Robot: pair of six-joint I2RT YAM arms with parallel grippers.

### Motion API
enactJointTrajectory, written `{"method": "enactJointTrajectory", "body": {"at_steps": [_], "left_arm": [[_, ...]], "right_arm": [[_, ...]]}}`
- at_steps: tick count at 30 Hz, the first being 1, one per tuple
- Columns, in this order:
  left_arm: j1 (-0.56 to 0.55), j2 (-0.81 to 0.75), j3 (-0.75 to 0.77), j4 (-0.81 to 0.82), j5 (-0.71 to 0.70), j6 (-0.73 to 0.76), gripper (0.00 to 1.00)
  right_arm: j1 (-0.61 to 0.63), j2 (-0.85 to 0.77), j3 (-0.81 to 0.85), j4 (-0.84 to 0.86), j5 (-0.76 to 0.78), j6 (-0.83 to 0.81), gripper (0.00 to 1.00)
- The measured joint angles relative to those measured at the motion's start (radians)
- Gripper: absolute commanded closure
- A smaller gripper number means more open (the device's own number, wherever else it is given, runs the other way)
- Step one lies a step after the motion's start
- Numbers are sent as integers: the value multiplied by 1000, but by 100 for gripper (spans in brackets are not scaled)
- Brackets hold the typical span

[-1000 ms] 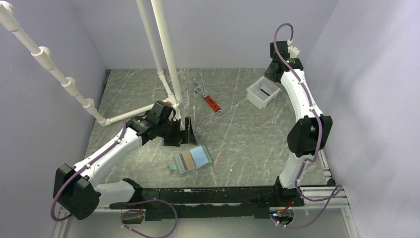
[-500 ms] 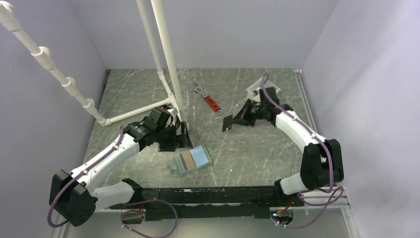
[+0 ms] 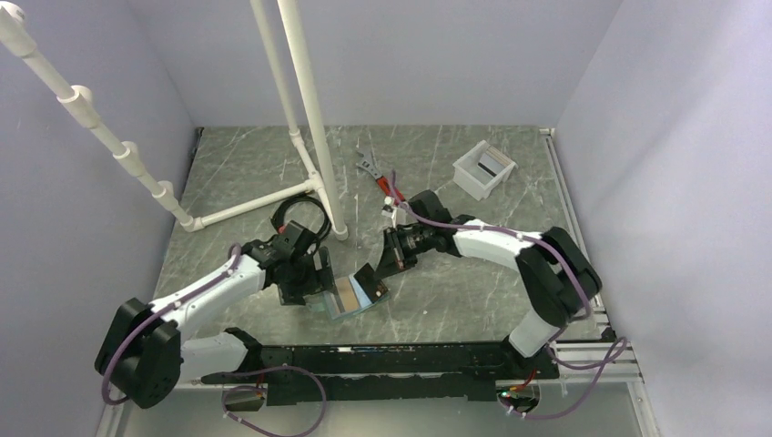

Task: Put the credit cards into the card holder
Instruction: Insert the credit card into the card holder.

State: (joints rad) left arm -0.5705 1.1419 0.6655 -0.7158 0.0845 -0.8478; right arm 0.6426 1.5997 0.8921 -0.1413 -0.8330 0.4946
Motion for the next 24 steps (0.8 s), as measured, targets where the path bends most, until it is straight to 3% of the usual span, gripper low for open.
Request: {"method": "enactJointTrajectory", "body": {"at_steps": [6,17,24], "left_arm": [[0,87,-58,111,3,-27,15],[1,94,-67,119,-22,-49,28],[1,84,-80,137,-21,-61,30]], "right_arm": [[23,127,0,14,-24,-41,100],[24,212,0,72,-61,-74,100],[24,223,1,100,-88,-74,100]]}}
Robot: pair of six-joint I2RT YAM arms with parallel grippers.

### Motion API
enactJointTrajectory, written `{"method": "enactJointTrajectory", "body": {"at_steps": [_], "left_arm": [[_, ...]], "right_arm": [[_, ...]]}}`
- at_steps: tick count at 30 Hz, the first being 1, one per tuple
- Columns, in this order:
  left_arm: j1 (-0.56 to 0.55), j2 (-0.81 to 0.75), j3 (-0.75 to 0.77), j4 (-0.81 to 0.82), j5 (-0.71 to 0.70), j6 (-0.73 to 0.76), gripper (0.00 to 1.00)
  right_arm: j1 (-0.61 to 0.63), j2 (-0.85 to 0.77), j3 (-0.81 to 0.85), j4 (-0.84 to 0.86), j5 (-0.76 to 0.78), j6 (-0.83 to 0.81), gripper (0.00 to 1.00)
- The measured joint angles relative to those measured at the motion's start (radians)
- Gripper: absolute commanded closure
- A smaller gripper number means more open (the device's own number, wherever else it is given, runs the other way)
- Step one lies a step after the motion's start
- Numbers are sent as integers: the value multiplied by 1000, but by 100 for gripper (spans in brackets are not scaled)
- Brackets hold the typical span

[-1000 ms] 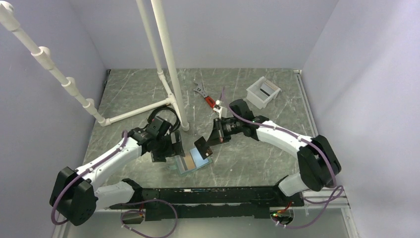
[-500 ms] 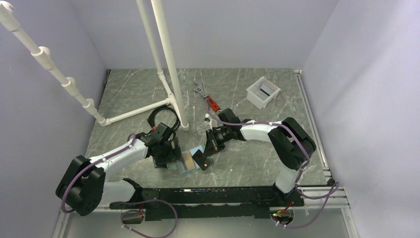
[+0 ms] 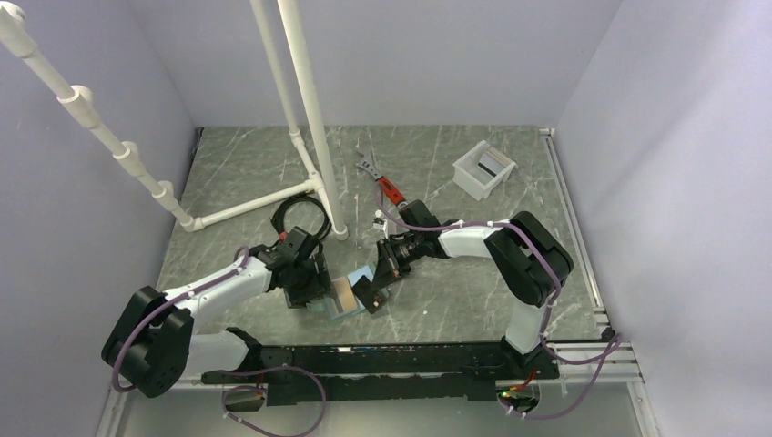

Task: Put the credit cards into the card holder
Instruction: Insert the credit card into the card holder.

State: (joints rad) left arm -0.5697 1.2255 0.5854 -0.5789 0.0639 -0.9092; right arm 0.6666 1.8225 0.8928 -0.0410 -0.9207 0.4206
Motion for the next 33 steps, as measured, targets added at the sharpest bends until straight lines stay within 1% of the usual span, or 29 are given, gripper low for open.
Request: {"method": "enactJointTrajectory", "body": {"at_steps": [16,26,33], "left_arm": [[0,-19,-10,5,-2,-5,30],[0,-39,-19,-2,-10,-4,30],[0,-51,-20,-14,-10,-4,30]], "right_arm": [[-5,-21,16,-12,-4,-10,100],[-4,50,56,-26,3,-9,100],[-4,68,68,-17,3,19,100]]}}
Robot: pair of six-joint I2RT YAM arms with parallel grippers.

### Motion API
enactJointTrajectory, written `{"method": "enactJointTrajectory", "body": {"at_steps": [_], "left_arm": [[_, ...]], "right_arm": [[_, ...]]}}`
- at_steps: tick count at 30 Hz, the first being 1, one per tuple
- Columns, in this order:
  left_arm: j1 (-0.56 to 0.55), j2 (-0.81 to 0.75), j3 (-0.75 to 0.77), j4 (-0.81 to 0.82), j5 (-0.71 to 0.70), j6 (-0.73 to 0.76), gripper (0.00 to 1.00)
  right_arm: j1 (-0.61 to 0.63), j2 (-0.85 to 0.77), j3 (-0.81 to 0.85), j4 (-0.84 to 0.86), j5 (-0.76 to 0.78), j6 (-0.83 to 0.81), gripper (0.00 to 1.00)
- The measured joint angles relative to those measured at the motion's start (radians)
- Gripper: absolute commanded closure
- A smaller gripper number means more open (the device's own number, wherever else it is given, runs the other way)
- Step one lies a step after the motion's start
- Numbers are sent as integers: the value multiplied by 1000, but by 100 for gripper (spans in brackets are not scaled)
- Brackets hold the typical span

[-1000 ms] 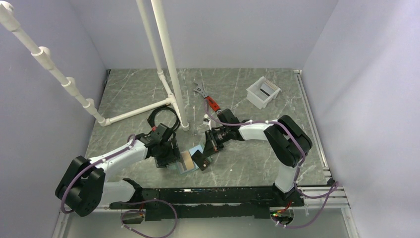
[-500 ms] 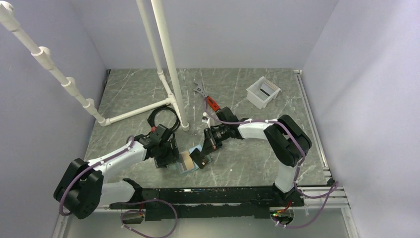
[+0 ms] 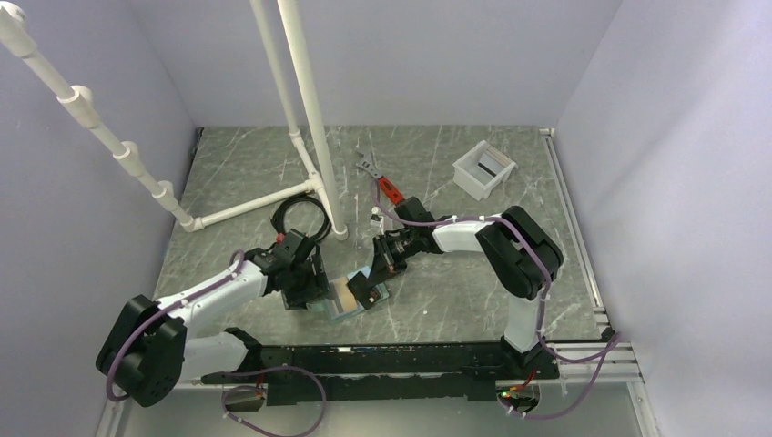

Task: Put the credit cards into the card holder
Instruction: Insert the credit card into the card holder.

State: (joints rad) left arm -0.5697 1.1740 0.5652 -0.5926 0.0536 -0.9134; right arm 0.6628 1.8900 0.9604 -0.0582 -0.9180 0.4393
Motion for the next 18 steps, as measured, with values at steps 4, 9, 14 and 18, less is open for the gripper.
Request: {"method": "enactJointTrajectory", "body": {"at_steps": [4,9,14,18], "left_arm": [[0,-3,0,-4,0,0,30],[0,-4,-4,-1,1,0,30],[0,-7,-6,1,1,0,30],[0,-18,-19,5,2,-1,30]], "right_arm": [[0,14,2,41,-3,37,100],[0,34,5,94,-4,74,100],[0,47,6,147,-4,114,100],[6,56,5,193,-4,146,100]]}}
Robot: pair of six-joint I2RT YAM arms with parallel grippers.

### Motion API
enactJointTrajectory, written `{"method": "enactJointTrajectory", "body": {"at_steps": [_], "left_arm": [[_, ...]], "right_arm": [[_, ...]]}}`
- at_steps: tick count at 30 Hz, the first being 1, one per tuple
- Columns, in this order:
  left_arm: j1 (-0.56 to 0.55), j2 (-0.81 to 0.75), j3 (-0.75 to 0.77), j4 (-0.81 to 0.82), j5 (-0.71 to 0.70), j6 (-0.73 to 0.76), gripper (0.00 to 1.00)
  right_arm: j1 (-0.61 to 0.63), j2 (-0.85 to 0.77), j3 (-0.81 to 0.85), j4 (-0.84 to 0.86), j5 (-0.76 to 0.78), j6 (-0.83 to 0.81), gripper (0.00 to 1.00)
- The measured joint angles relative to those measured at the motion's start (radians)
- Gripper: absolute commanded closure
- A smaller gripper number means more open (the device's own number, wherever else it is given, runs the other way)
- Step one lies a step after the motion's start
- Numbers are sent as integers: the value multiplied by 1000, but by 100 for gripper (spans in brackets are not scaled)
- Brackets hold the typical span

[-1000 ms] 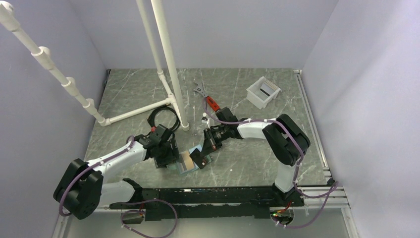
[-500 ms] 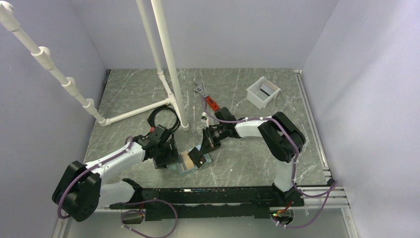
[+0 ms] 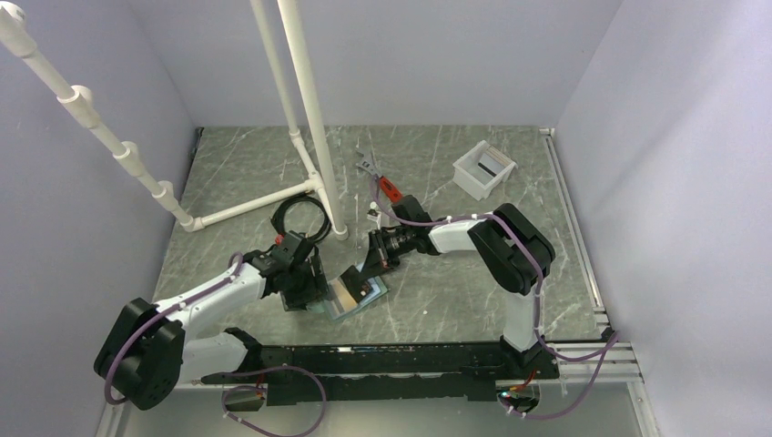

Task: Put the credit cards into the card holder
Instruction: Insert the credit card into the card holder.

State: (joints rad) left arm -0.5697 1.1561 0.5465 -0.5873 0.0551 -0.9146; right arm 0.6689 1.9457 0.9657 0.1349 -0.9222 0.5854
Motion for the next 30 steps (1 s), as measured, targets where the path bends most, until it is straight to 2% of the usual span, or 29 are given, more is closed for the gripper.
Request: {"method": "enactJointTrajectory", "body": {"at_steps": [12,15,18,21,25,30], "left_arm": [[0,-2,-3,3,3,0,30],[0,-5,-3,3,6,0,27],[0,-31,-3,-11,7,0,21],[0,-100,-3,-43,2,-8,21],[0,-191,-3,-84,-5,-24,29],[0,-203,-22,-76,2,-41,43]], "right_arm": [[16,4,-55,142,9,96,100],[22,4,-76,178,16,108,100],[26,4,-81,178,32,104,89],[31,3,-78,137,65,66,82],[34,-4,-52,31,93,3,70],[42,-40,-24,-64,138,-75,68]]}}
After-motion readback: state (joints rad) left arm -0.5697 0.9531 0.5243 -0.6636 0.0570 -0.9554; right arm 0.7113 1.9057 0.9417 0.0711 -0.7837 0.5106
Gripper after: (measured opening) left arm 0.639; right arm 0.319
